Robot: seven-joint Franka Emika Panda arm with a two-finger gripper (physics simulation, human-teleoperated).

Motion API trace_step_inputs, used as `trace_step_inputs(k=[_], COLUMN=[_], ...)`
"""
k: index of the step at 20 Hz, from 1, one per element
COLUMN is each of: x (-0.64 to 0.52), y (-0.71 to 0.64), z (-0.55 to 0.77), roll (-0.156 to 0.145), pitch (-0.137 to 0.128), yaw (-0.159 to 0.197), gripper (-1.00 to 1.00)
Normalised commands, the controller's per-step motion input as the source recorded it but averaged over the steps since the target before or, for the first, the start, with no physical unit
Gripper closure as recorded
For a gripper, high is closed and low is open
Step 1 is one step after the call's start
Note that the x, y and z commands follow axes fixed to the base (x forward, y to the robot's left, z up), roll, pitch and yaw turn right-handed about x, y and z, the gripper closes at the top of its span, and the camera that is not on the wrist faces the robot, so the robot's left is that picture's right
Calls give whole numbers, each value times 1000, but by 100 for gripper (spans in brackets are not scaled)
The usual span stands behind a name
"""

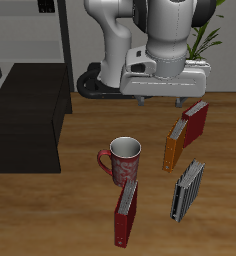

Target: Place the striped book upright on top of the shelf

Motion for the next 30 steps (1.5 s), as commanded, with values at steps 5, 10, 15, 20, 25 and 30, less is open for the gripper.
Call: trace_step_inputs(k=[5,10,15,20,25,30], x=[372,287,279,279,180,65], y=[296,349,6,19,89,199], z=[-45,-108,-220,-348,-347,-349], roll=[-13,16,-3,-18,12,39], pitch=[-71,-87,-32,-46,-12,1], yaw=[2,-5,-49,-5,-80,-41], gripper=[-100,-100,-100,-100,-100,-100])
